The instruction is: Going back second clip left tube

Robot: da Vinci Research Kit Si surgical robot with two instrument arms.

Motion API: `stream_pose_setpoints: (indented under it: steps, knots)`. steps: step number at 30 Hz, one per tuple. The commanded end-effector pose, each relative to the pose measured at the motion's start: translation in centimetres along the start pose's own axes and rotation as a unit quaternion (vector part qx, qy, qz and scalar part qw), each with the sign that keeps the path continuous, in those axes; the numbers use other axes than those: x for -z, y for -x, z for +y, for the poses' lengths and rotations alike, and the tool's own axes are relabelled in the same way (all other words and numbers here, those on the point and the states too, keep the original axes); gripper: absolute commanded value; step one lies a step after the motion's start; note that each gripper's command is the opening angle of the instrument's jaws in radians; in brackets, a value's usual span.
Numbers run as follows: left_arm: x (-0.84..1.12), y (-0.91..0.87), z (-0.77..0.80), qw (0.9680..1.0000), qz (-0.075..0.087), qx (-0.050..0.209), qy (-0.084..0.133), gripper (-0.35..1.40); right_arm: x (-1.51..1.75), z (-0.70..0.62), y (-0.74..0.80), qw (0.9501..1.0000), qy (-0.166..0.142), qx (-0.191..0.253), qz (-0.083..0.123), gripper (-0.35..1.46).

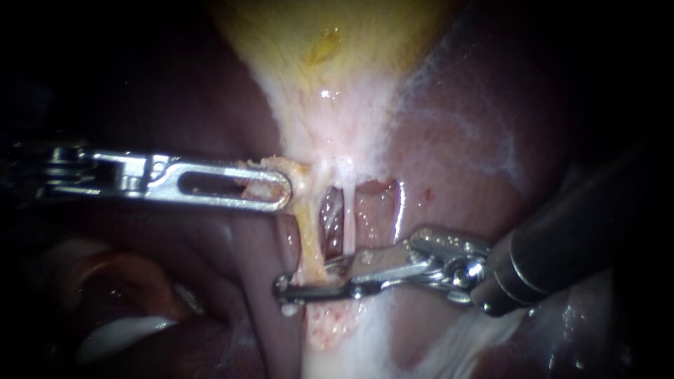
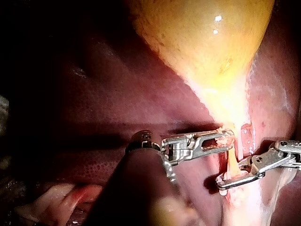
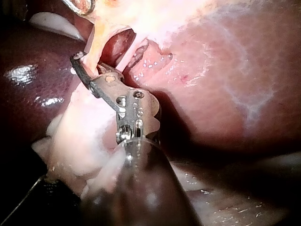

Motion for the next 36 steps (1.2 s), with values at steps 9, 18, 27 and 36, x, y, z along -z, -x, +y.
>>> stream_pose_setpoints:
  steps: [9, 18, 27, 36]
  knots:
    - [0.01, 0.00, 0.01, 1.0000, 0.001, 0.000, 0.000, -0.35, 0.04, -0.03, -0.11, 0.9958, 0.000, 0.083, 0.038, 0.28]
    - [0.02, 0.02, 0.07, 1.0000, 0.001, -0.001, -0.001, -0.35, 0.07, -0.02, -0.14, 0.9851, 0.051, 0.157, 0.047, 0.49]
    - [0.02, 0.02, 0.07, 1.0000, 0.001, -0.001, -0.001, -0.35, 0.25, -0.08, -0.04, 0.9823, 0.045, 0.176, 0.044, 0.49]
    - [0.02, 0.02, 0.07, 1.0000, 0.001, -0.001, -0.001, -0.35, 0.40, -0.16, 0.03, 0.9826, 0.034, 0.178, 0.042, 0.49]
